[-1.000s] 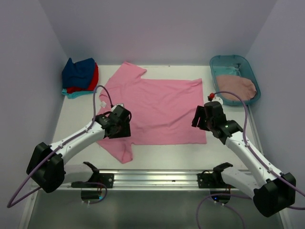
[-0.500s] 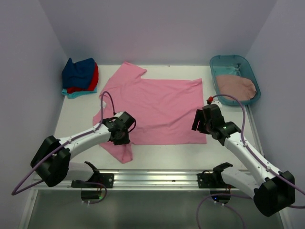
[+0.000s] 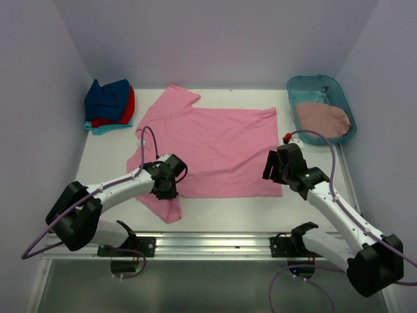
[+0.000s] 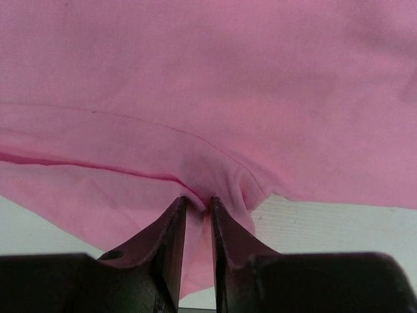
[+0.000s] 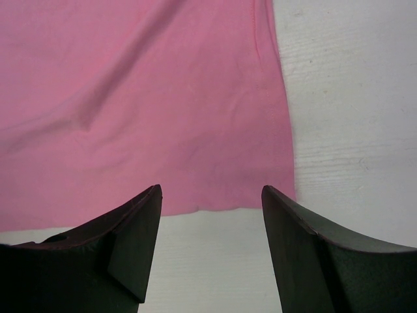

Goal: Fold and stack the t-shirts
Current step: Grap the side of the flattened tshirt closest away from the robot with both arms

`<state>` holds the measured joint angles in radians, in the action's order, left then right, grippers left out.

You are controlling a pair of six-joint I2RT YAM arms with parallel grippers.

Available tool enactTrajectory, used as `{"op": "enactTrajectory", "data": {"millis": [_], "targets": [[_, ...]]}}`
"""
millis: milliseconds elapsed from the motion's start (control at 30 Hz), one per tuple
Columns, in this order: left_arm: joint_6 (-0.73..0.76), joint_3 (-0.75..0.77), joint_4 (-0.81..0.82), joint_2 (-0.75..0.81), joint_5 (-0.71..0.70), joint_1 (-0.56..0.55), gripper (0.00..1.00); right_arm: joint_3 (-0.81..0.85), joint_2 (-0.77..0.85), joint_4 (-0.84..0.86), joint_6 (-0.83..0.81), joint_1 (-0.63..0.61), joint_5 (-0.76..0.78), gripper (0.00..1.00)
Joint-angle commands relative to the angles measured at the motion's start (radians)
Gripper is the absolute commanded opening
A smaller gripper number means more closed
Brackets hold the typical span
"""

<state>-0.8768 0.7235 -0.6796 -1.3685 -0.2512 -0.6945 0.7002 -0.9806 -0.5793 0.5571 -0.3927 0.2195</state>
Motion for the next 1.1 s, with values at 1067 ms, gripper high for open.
{"op": "enactTrajectory", "data": {"millis": [1067], "targets": [[-0.028, -0.013, 0.02, 0.031, -0.031, -0.036, 0.13, 0.002, -0.012, -0.097, 0.044, -0.003, 0.113, 0.67]]}}
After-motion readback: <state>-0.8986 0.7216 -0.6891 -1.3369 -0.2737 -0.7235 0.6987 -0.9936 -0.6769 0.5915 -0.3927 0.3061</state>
